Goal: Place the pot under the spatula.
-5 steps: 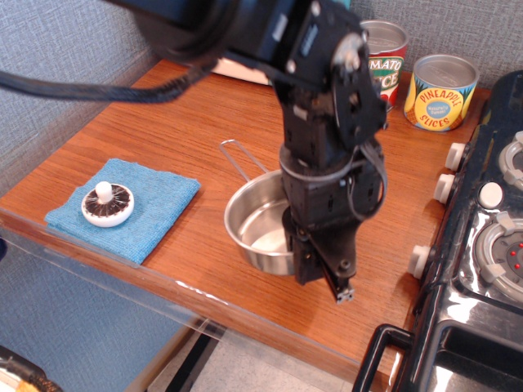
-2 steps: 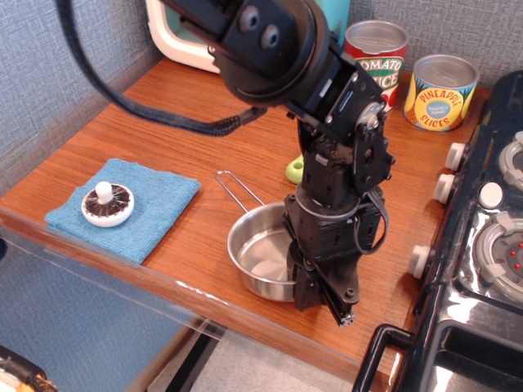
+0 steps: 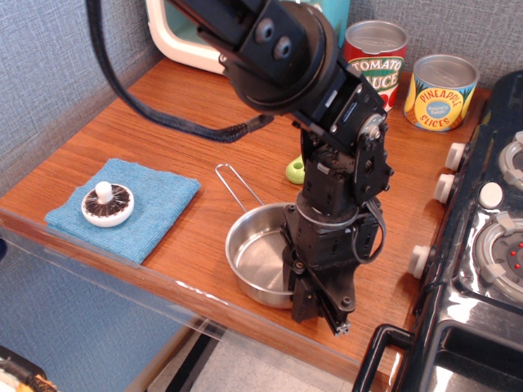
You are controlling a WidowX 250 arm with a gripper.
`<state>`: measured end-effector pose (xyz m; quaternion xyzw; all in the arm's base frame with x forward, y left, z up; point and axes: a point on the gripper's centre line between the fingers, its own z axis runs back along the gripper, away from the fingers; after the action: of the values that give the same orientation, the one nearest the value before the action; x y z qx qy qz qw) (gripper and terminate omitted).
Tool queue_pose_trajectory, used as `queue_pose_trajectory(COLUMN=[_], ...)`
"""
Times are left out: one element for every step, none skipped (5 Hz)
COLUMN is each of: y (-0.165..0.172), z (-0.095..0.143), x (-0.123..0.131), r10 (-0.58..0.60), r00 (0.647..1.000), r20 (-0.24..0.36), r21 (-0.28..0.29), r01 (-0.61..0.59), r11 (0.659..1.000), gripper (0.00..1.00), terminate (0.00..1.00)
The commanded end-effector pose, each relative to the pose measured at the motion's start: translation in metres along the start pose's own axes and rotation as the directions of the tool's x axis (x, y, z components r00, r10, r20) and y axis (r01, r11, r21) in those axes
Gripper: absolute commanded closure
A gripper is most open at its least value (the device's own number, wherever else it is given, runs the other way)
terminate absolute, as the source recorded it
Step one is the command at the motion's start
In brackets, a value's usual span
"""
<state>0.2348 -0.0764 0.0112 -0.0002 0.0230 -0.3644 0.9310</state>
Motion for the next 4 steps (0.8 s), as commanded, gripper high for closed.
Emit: queue_pose_trajectory(y=[0.007,0.022,0.053,0.075], z=[0.059,0.103,0.126,0.12], x=[-0.005,-0.02,-0.047,-0.06], r10=[0.025,0.16,0.38,0.452], r00=[0.984,0.947,0.878,0.853], r20=[0.174,0.28,0.293,0.261], r21=[-0.003,-0.044,-0.003,0.051], r01=[-0.025,-0.154,-0.396,-0.48], r11=[1.0,0.987,0.918,0.876], gripper=[0.0,0.0,0.0,0.0], terminate=[0.0,0.0,0.0,0.0])
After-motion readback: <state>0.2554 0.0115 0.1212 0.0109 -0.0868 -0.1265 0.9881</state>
